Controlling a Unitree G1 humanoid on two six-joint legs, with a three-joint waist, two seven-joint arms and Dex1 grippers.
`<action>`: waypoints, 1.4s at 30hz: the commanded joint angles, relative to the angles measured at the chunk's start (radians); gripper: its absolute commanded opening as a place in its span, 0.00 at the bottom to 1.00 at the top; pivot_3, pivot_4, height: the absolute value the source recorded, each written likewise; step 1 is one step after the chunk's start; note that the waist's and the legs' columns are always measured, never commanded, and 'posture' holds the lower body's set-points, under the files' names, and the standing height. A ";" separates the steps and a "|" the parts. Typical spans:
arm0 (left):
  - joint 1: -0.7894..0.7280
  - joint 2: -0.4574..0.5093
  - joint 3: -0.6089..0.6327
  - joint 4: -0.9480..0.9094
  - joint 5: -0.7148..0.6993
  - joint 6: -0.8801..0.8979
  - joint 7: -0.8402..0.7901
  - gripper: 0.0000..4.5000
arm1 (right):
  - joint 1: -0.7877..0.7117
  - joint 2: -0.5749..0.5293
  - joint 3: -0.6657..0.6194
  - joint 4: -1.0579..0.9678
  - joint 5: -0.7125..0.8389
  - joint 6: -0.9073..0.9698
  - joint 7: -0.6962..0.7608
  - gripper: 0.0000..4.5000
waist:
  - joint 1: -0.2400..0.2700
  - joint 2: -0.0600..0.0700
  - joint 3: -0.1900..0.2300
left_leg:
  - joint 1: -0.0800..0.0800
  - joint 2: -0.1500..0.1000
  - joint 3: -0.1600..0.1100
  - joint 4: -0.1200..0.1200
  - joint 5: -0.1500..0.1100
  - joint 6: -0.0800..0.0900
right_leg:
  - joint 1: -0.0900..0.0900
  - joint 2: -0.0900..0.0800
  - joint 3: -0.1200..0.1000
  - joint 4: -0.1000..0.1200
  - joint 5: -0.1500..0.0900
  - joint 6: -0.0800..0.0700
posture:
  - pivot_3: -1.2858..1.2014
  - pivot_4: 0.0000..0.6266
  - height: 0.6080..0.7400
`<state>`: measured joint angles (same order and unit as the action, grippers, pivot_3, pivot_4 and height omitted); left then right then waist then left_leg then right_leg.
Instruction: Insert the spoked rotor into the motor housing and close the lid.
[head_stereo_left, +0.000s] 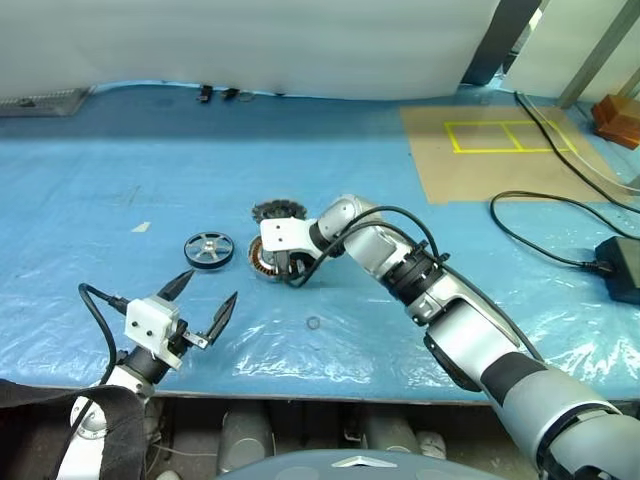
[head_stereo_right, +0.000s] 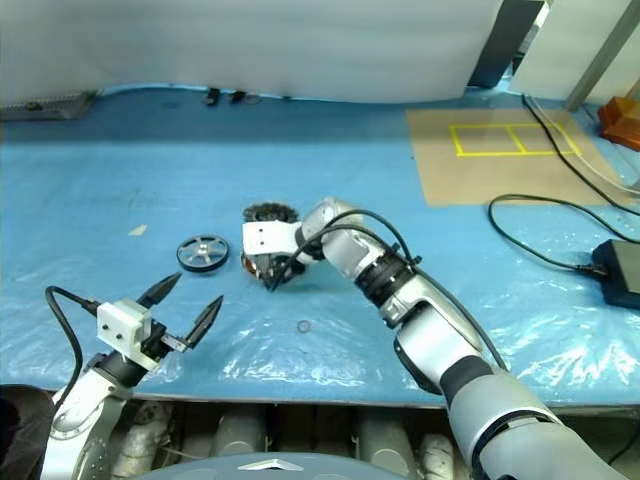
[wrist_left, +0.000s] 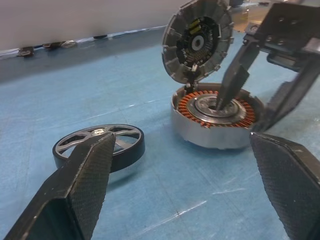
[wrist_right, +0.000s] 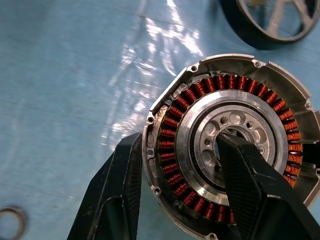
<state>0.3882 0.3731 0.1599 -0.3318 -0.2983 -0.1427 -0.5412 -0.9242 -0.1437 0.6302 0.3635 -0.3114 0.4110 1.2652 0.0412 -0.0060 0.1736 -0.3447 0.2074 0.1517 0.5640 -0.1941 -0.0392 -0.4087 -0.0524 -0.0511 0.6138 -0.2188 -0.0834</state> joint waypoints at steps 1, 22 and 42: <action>-0.016 0.023 0.031 -0.045 -0.026 0.008 -0.009 1.00 | 0.074 0.000 0.071 -0.095 0.009 0.045 0.034 0.44 | -0.001 0.000 0.000 | 0.000 0.000 0.000 0.000 0.000 0.000 | 0.000 0.000 0.000 0.000 0.000 0.000 | 0.52 0.24 1.00; -0.141 0.053 0.002 0.035 -0.034 0.031 -0.097 1.00 | 0.073 -0.047 -0.047 -0.435 0.185 0.246 -0.001 1.00 | 0.001 -0.001 0.000 | 0.000 -0.001 0.000 -0.001 0.000 0.000 | 0.000 0.000 0.000 -0.002 0.000 0.000 | 0.52 0.24 1.00; 0.006 0.057 -0.044 -0.094 -0.034 0.094 -0.101 1.00 | 0.500 -0.345 -0.244 -0.367 0.437 -0.373 0.098 1.00 | 0.003 -0.001 0.000 | -0.001 0.000 0.001 -0.002 0.000 0.000 | 0.002 0.000 -0.001 -0.006 -0.004 0.008 | 0.52 0.24 1.00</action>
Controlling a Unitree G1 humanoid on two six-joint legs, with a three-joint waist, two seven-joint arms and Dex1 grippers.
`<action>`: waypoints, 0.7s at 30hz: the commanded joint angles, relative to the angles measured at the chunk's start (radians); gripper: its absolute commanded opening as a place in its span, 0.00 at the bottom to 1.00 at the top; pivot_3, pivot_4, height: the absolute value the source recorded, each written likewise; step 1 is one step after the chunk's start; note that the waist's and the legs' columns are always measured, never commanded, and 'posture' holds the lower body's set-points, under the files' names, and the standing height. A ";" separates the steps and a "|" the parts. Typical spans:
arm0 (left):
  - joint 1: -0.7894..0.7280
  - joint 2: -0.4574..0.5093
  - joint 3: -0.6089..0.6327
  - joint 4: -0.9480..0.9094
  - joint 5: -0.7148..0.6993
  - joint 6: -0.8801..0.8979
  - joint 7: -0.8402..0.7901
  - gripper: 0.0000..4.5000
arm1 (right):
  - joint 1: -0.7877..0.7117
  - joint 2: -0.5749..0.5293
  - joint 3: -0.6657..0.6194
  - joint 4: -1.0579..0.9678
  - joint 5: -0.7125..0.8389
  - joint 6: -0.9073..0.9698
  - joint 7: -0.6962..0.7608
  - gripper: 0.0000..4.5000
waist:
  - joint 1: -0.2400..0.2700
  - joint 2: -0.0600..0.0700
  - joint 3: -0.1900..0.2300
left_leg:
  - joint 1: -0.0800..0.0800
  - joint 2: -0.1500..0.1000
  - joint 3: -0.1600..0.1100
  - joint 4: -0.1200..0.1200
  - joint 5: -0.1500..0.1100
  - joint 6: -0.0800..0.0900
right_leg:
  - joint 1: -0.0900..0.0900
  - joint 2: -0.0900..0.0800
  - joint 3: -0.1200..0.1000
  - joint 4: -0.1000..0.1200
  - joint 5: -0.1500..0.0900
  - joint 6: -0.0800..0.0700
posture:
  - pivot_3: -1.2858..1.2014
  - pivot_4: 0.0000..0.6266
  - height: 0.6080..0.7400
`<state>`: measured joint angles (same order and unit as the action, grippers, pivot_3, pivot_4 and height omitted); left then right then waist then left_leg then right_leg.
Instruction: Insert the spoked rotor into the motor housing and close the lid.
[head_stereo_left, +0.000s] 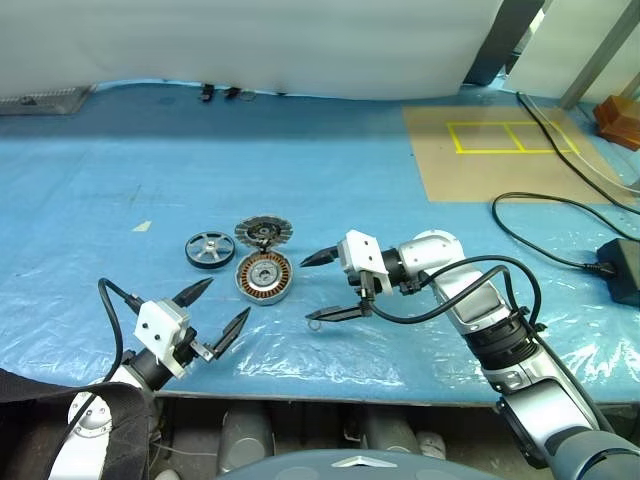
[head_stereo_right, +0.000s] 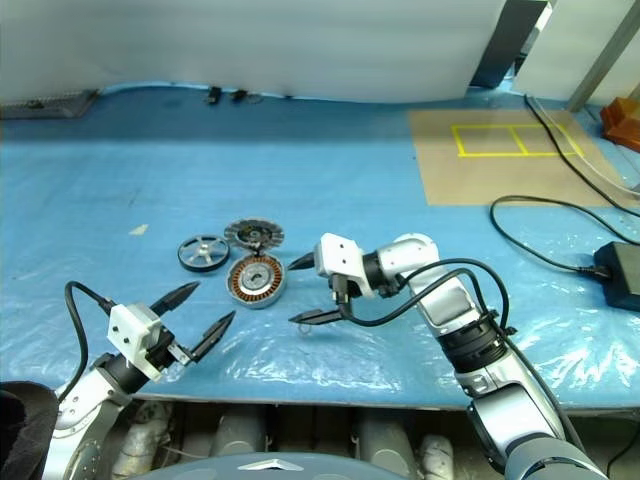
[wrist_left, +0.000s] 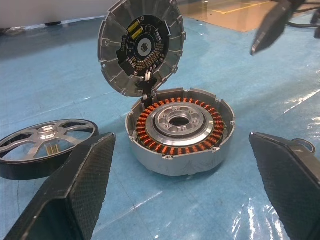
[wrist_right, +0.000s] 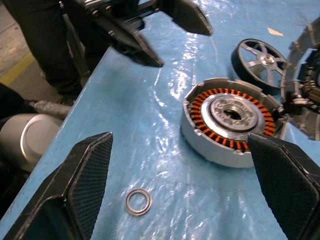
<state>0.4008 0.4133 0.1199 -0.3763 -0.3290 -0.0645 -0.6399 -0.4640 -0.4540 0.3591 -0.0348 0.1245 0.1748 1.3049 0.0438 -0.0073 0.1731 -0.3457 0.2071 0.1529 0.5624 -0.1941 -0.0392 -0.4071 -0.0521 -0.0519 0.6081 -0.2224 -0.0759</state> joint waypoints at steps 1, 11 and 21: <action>-0.008 0.019 -0.005 -0.055 -0.007 0.023 -0.004 1.00 | 0.050 -0.037 0.033 0.042 0.006 -0.143 0.065 1.00 | 0.000 0.000 0.000 | 0.000 0.000 0.000 0.000 0.000 0.000 | 0.000 0.000 0.000 0.000 0.000 0.000 | 0.52 0.24 1.00; -0.017 0.027 0.000 -0.086 -0.017 0.068 0.001 1.00 | 0.037 0.011 0.079 0.196 -0.079 -0.258 -0.020 1.00 | -0.003 0.000 0.000 | -0.003 0.000 0.000 0.001 0.000 0.000 | 0.000 0.000 0.000 0.000 0.000 0.000 | 0.52 0.24 1.00; 0.040 0.013 -0.018 -0.144 0.006 0.087 0.036 1.00 | 0.010 0.036 0.087 0.357 -0.124 -0.370 -0.044 1.00 | -0.003 0.000 0.000 | -0.003 0.000 0.000 0.001 0.000 0.000 | 0.000 0.000 0.000 0.000 0.003 -0.005 | 0.52 0.24 1.00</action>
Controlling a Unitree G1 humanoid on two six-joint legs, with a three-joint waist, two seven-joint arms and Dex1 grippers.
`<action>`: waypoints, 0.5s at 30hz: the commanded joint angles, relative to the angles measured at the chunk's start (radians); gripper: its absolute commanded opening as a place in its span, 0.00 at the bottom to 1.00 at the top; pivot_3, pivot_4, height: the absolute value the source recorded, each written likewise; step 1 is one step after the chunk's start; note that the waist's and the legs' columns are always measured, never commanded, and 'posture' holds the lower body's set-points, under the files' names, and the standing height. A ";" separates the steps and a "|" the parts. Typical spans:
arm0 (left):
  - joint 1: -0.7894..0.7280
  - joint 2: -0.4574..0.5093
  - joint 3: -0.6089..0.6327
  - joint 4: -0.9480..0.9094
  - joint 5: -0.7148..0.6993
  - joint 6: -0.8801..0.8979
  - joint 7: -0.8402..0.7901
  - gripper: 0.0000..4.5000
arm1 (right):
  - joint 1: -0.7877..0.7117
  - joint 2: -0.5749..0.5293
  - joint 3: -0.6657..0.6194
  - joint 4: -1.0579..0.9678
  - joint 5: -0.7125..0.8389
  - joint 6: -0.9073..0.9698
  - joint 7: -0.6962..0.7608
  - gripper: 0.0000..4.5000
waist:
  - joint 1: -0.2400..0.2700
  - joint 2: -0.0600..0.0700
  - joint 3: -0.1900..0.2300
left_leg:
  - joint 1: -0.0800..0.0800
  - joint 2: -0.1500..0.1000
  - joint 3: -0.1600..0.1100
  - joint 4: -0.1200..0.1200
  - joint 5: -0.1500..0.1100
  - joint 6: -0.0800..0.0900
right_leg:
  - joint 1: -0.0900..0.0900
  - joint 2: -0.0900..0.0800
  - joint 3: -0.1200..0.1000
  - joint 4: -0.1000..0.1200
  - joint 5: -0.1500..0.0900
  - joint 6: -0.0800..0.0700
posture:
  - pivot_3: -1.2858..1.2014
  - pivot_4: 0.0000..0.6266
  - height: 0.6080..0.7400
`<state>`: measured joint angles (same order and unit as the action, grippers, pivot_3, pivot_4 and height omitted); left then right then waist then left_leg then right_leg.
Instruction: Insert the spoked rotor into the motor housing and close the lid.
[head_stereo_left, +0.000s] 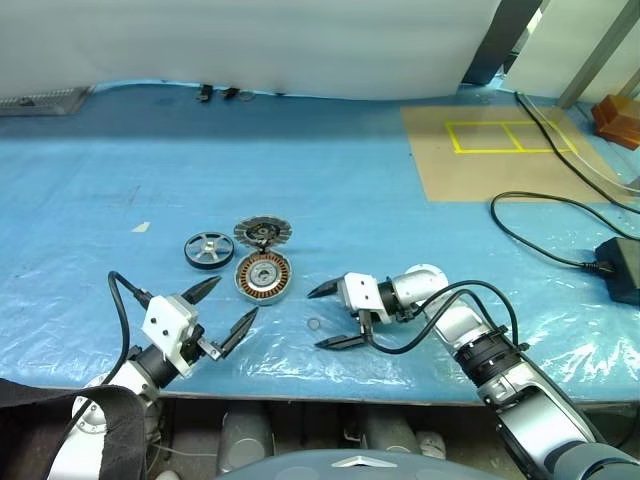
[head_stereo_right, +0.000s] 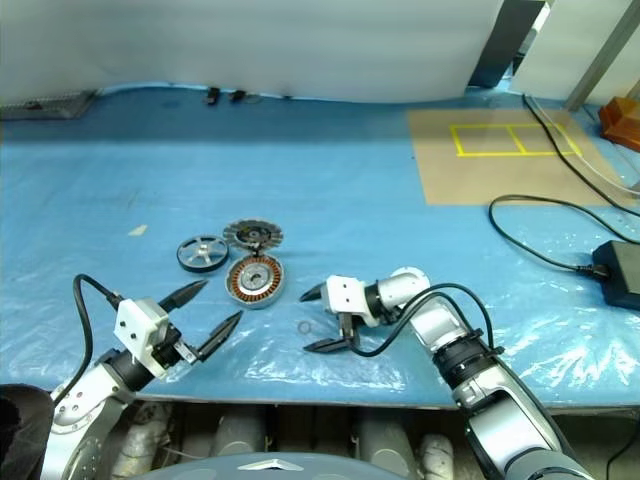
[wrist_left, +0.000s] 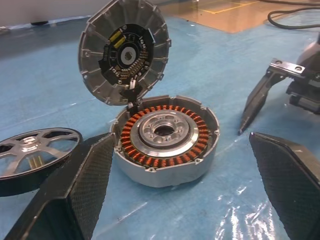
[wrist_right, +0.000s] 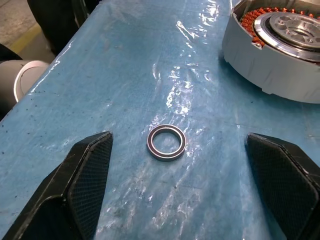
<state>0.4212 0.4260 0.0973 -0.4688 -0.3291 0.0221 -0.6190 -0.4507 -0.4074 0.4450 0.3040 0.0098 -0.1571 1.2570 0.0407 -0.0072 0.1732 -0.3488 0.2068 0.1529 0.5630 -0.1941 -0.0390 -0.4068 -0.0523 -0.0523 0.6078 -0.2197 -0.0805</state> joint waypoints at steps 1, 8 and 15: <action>0.028 -0.001 0.005 -0.056 0.006 0.001 0.019 1.00 | -0.001 -0.012 0.002 0.026 -0.011 -0.046 0.006 1.00 | 0.000 0.000 0.000 | 0.000 0.000 0.000 0.000 0.000 0.000 | 0.000 0.000 0.000 0.000 -0.001 0.001 | 0.52 0.24 1.00; 0.046 -0.005 -0.007 -0.077 0.013 0.002 0.039 1.00 | -0.019 -0.003 0.005 0.081 -0.020 -0.079 0.010 0.71 | 0.000 0.000 0.000 | 0.001 0.000 0.000 0.000 0.000 0.000 | 0.002 0.000 0.000 0.000 -0.003 0.005 | 0.52 0.24 1.00; 0.039 0.000 -0.001 -0.076 0.008 0.007 0.046 1.00 | -0.028 -0.003 0.008 0.100 -0.029 -0.093 0.008 0.49 | 0.001 0.000 0.000 | 0.002 0.000 0.000 0.001 0.000 0.000 | 0.004 0.000 0.000 0.000 -0.003 0.005 | 0.52 0.24 1.00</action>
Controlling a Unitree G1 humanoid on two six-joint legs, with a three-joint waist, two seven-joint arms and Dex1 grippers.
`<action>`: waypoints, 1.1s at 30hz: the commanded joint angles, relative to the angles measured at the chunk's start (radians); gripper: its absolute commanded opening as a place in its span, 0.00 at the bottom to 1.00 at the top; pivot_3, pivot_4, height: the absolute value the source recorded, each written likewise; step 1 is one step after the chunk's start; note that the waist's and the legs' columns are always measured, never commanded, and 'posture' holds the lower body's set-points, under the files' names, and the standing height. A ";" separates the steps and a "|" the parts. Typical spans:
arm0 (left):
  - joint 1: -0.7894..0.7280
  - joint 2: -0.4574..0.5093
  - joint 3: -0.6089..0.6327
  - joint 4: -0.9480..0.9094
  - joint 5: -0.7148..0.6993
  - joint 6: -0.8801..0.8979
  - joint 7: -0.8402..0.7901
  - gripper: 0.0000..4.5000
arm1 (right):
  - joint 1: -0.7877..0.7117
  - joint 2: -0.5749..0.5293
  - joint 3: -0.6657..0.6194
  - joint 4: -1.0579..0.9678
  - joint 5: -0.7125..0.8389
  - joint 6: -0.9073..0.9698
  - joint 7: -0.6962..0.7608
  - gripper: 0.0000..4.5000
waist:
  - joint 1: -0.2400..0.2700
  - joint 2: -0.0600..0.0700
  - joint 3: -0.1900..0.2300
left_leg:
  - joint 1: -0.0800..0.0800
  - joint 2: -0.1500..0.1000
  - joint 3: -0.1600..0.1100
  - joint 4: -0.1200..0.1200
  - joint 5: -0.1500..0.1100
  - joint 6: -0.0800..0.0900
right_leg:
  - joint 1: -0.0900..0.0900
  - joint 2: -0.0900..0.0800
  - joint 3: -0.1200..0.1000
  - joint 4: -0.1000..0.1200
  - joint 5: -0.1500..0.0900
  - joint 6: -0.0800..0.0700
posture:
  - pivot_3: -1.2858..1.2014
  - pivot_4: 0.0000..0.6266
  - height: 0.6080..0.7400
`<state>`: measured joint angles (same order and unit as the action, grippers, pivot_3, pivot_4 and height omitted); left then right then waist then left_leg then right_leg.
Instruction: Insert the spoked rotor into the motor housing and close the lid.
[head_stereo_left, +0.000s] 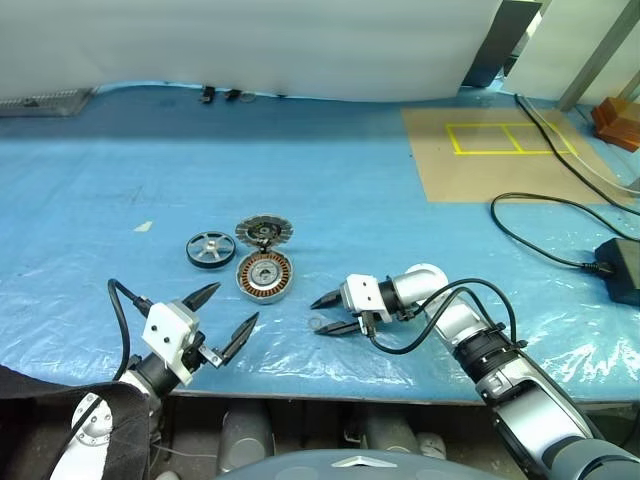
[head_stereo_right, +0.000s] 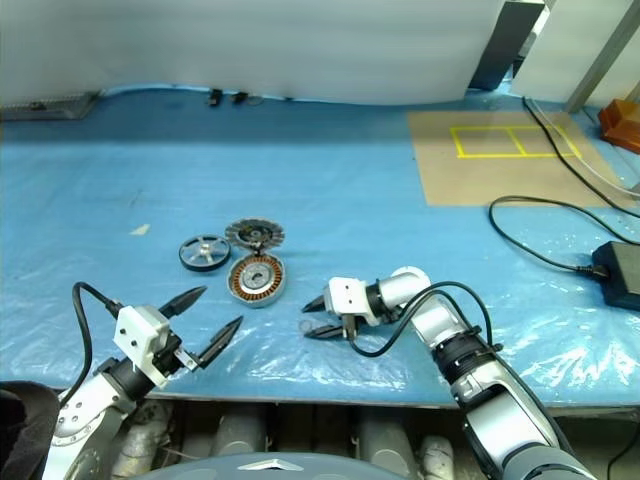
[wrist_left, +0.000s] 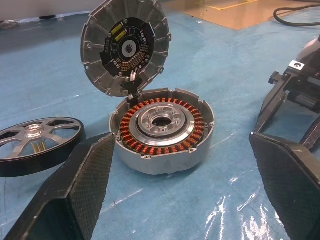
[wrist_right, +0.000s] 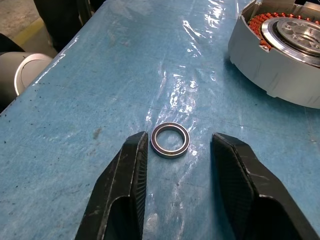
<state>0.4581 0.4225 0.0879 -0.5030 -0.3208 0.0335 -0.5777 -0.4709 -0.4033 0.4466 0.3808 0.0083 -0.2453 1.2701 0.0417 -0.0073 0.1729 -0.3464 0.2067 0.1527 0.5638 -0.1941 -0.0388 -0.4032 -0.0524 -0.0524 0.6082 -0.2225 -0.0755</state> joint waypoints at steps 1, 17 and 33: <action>0.004 0.003 0.007 -0.042 0.000 -0.004 0.004 1.00 | -0.009 -0.007 0.008 0.026 -0.029 -0.004 -0.005 0.49 | 0.000 0.000 0.000 | 0.000 0.000 0.000 0.000 0.000 0.000 | 0.000 0.000 0.000 0.000 0.000 0.000 | 0.52 0.24 1.00; 0.001 0.005 0.010 -0.037 0.000 -0.008 0.004 1.00 | -0.030 -0.014 0.025 0.072 -0.043 -0.020 0.024 0.36 | 0.000 0.000 0.000 | 0.000 0.000 0.000 0.000 0.000 0.000 | 0.000 0.000 0.000 0.000 0.000 0.000 | 0.52 0.24 1.00; -0.011 -0.002 0.031 -0.014 -0.001 -0.030 0.009 1.00 | -0.062 0.025 -0.022 -0.068 0.106 0.183 0.055 0.14 | 0.000 0.000 0.000 | 0.001 0.000 0.000 0.000 0.000 0.000 | 0.001 0.000 0.000 0.000 0.000 0.000 | 0.52 0.24 1.00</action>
<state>0.4488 0.4221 0.0912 -0.5051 -0.3162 0.0287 -0.5709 -0.5264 -0.3911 0.4553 0.3982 0.0497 -0.1380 1.3129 0.0416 -0.0075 0.1724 -0.3458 0.2068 0.1521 0.5638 -0.1941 -0.0387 -0.4025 -0.0523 -0.0524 0.6083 -0.2225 -0.0755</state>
